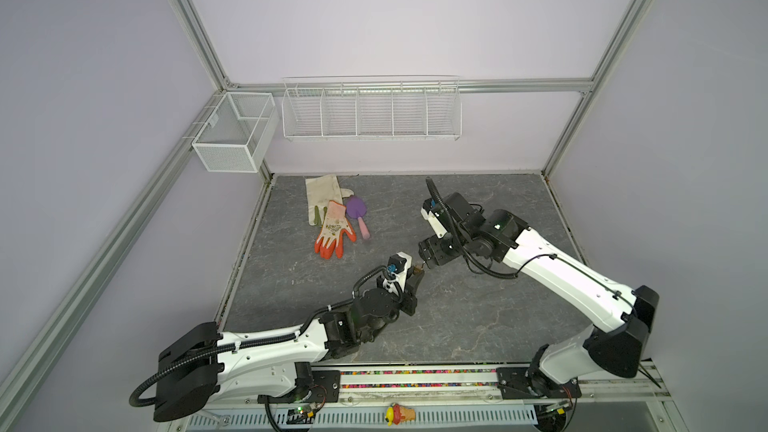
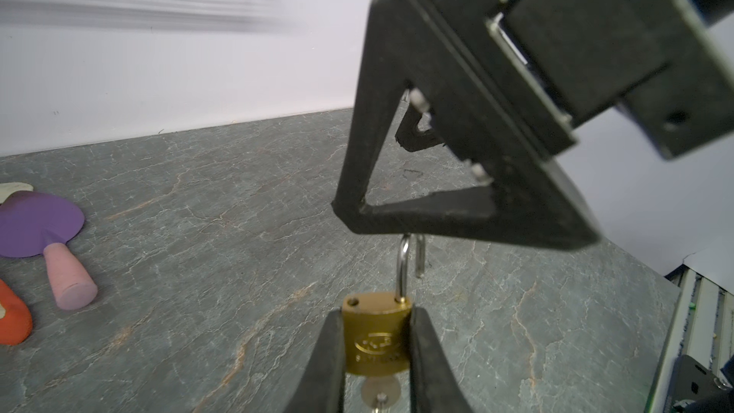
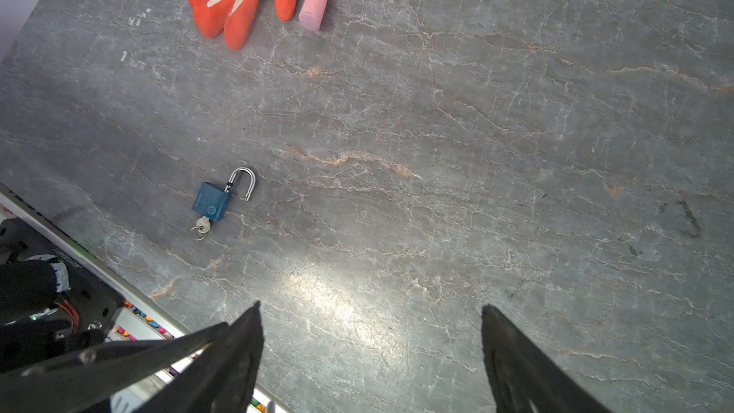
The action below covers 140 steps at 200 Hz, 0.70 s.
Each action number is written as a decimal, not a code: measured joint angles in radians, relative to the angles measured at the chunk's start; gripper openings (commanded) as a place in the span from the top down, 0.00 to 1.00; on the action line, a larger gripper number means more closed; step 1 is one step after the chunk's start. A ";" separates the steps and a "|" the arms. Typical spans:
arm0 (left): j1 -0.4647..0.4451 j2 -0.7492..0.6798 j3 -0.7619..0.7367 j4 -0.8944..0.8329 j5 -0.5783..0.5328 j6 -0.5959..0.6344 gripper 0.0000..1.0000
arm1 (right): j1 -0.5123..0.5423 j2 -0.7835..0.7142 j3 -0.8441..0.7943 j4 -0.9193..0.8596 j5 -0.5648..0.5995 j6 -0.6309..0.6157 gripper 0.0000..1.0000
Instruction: Unlock with the key
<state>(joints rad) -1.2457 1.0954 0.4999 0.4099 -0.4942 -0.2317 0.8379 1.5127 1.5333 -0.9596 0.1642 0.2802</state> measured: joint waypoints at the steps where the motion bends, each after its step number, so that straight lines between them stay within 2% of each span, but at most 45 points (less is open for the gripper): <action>1: 0.000 0.000 0.000 0.000 0.000 0.001 1.00 | -0.001 0.000 0.000 -0.001 0.000 -0.001 0.13; 60: 0.000 -0.011 0.000 -0.003 -0.023 0.005 1.00 | -0.013 -0.012 -0.012 -0.020 -0.027 -0.019 0.13; 108: 0.000 -0.011 0.000 -0.009 -0.041 0.001 1.00 | -0.027 -0.094 -0.066 -0.016 -0.030 -0.018 0.12; 140: 0.000 -0.008 0.031 -0.110 -0.060 -0.064 1.00 | -0.061 -0.174 -0.155 0.002 -0.024 -0.006 0.11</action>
<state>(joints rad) -1.2457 1.0870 0.5308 0.2996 -0.5545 -0.2955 0.7769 1.3388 1.3785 -0.9577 0.1406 0.2745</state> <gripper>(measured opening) 0.206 0.880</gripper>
